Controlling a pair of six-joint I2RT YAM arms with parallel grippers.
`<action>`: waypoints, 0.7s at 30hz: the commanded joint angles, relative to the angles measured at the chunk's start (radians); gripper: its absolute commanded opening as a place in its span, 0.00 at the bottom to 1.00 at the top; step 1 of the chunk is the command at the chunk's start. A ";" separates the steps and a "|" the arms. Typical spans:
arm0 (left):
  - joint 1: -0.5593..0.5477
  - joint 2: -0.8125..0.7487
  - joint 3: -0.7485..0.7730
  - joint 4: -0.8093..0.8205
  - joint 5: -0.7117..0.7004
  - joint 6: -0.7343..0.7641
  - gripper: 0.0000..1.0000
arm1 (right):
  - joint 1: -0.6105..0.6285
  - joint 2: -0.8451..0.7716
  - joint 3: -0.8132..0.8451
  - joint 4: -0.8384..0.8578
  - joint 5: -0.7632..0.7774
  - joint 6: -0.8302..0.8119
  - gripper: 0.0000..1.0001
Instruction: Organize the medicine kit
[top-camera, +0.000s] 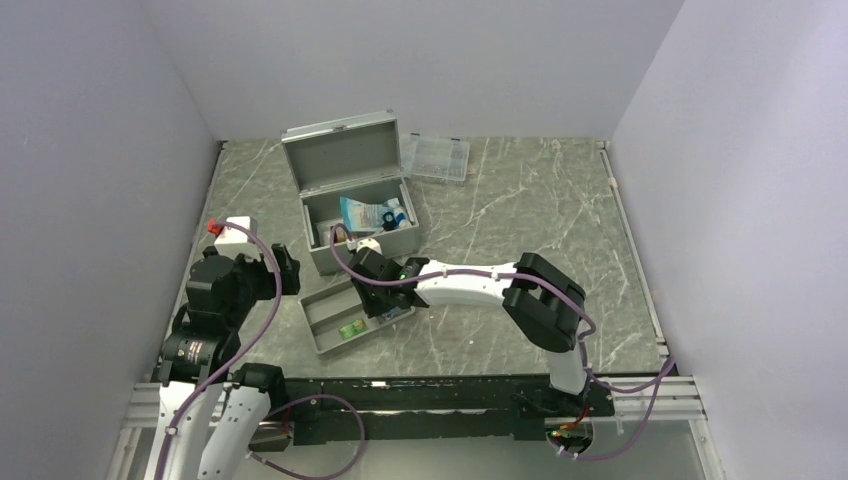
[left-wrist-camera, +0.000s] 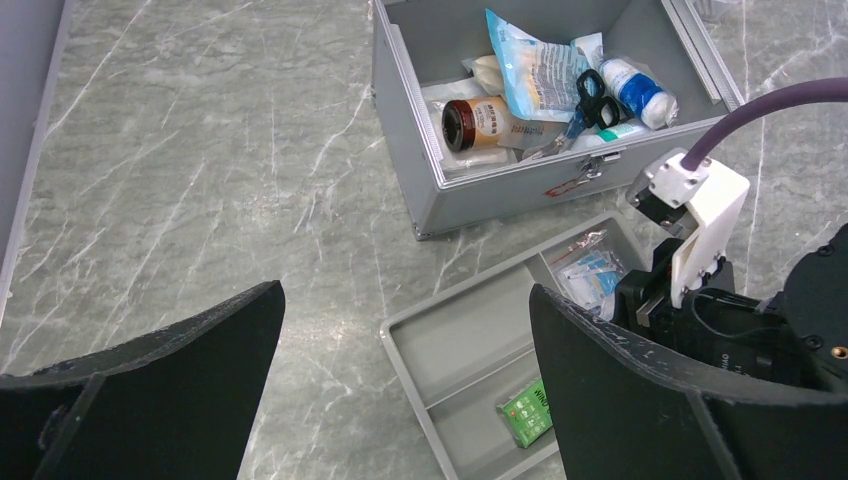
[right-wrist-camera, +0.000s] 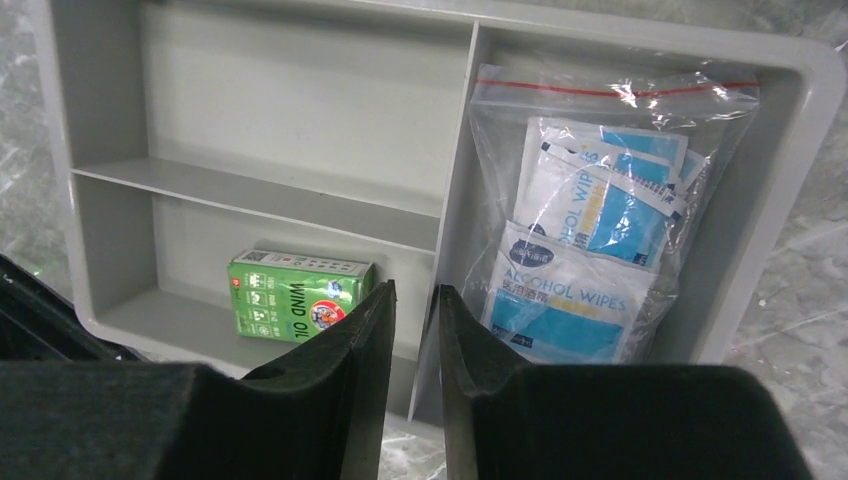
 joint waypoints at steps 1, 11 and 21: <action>0.001 -0.011 -0.002 0.031 0.000 -0.005 0.99 | 0.009 0.015 0.051 0.000 0.011 0.016 0.24; 0.001 -0.020 -0.003 0.031 -0.002 -0.003 0.99 | 0.012 0.050 0.115 -0.067 0.048 0.016 0.12; 0.001 -0.034 -0.004 0.033 0.000 -0.003 0.99 | 0.026 0.108 0.177 -0.144 0.092 0.021 0.17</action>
